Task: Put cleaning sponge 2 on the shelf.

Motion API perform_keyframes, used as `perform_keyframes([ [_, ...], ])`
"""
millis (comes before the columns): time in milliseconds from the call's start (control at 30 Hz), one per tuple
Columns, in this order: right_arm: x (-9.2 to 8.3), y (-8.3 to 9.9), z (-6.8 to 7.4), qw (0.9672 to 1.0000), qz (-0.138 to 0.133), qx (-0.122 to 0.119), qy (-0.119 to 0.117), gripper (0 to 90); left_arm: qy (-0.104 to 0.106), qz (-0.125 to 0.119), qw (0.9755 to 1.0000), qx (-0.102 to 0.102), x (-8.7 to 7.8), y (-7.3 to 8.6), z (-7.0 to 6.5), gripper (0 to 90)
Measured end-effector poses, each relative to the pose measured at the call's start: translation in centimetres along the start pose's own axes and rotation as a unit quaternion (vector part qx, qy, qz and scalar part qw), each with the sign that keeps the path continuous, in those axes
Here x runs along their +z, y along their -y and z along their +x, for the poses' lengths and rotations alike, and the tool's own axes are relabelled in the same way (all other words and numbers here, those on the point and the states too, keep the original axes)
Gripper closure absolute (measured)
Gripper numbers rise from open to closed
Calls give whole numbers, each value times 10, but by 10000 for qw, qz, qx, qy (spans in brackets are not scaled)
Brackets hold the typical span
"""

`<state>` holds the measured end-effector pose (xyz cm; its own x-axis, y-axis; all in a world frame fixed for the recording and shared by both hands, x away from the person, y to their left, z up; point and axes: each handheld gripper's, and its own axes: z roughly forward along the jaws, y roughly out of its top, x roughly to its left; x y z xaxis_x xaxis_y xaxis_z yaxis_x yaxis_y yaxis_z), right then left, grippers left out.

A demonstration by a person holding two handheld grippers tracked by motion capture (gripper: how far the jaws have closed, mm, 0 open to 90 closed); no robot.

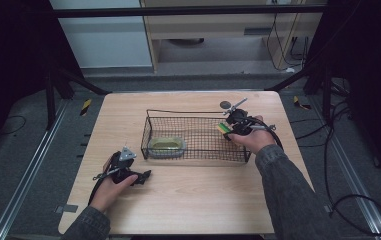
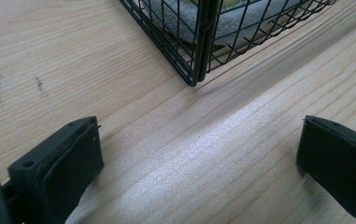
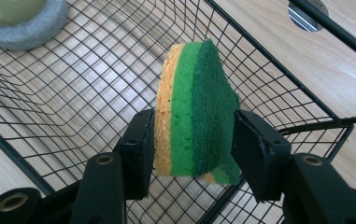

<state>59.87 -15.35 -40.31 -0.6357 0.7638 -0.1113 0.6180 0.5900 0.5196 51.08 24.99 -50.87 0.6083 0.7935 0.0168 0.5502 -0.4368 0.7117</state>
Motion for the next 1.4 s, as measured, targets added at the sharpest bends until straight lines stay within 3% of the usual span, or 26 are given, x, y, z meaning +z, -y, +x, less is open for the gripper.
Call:
perform_keyframes([
  [400,-9,9,7,9996,-121,83,-248,396,-1,20,10000,22,0,0,0,0],
  [767,-23,11,4,9982,-519,304,-8,243,-1,20,10000,23,0,0,0,0],
  [933,-28,16,-2,9953,-761,570,175,131,1,20,10000,21,0,0,0,0],
  [1067,-32,21,-6,9932,-899,670,315,101,1,20,10000,21,0,0,0,0],
  [1100,-39,30,-10,9905,-1031,803,418,78,2,16,10000,15,0,0,0,0],
  [1200,-45,37,-14,9886,-1121,889,475,72,3,11,10000,11,0,0,0,0],
  [1233,-51,46,-19,9857,-1232,1030,518,73,0,13,10000,13,0,0,0,0],
  [1400,-61,65,-26,9818,-1350,1179,627,72,1,15,10000,15,0,0,0,0],
])
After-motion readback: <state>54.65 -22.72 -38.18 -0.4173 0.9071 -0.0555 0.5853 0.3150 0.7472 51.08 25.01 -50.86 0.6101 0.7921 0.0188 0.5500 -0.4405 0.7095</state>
